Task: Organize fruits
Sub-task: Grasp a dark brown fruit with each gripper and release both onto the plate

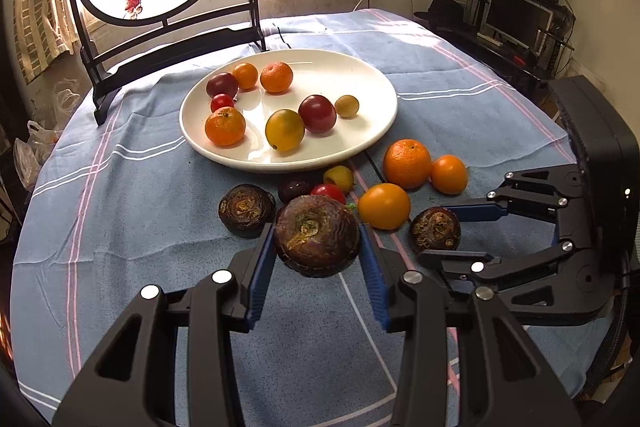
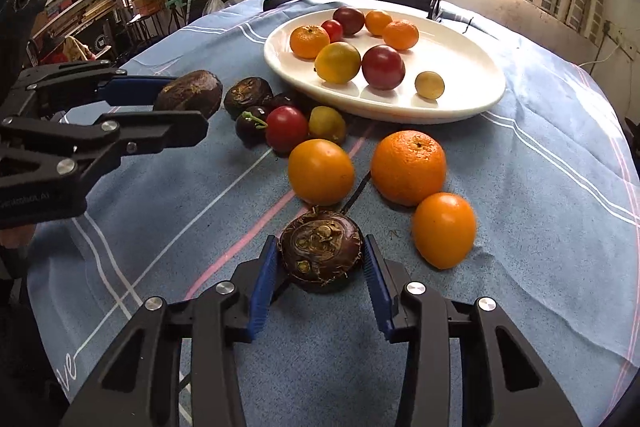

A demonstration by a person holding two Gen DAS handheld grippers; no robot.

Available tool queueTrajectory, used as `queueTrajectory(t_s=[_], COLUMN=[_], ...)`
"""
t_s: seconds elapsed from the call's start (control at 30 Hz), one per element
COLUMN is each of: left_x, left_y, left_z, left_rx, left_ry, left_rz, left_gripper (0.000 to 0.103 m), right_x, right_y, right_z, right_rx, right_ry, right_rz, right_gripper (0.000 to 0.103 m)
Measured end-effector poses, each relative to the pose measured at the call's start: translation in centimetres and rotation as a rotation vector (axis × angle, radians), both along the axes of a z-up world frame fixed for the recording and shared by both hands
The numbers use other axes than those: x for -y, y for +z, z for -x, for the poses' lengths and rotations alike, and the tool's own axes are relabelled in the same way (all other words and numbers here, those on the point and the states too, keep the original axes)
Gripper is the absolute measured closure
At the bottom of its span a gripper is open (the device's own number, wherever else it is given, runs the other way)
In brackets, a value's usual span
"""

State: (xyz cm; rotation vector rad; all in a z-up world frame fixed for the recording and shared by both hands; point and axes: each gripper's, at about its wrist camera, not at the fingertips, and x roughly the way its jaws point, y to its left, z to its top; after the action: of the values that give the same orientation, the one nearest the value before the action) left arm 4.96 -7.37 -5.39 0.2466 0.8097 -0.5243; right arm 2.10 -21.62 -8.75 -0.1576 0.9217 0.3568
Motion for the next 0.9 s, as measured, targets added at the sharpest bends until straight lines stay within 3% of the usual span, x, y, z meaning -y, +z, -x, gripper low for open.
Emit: queueTrajectory(t_s=[0.2, 0.4, 0.6, 0.9], left_x=[0.3, 1.6, 2.8, 2.8], left_y=[2.5, 5.1, 4.2, 0.7], left_z=[-2.2, -7.8, -13.1, -16.3], left_rx=[0.052, 0.104, 0.114, 0.064], left_ry=[0.003, 0.061, 0.135, 0.189], left_rz=[0.02, 0.044, 0.011, -0.036], left_gripper=[0.062, 0.062, 0.062, 0.061], right_x=[2.1, 3.5, 3.7, 2.3], right_y=[5.4, 9.1, 8.2, 5.3], right_z=[-0.5, -6.0, -12.4, -16.2], right_rx=[0.134, 0.235, 0.211, 0.146], right_ry=[-0.055, -0.14, -0.192, -0.181], right_rz=[-0.036, -0.103, -0.155, -0.162], right_gripper=[0.06, 0.06, 0.06, 0.06])
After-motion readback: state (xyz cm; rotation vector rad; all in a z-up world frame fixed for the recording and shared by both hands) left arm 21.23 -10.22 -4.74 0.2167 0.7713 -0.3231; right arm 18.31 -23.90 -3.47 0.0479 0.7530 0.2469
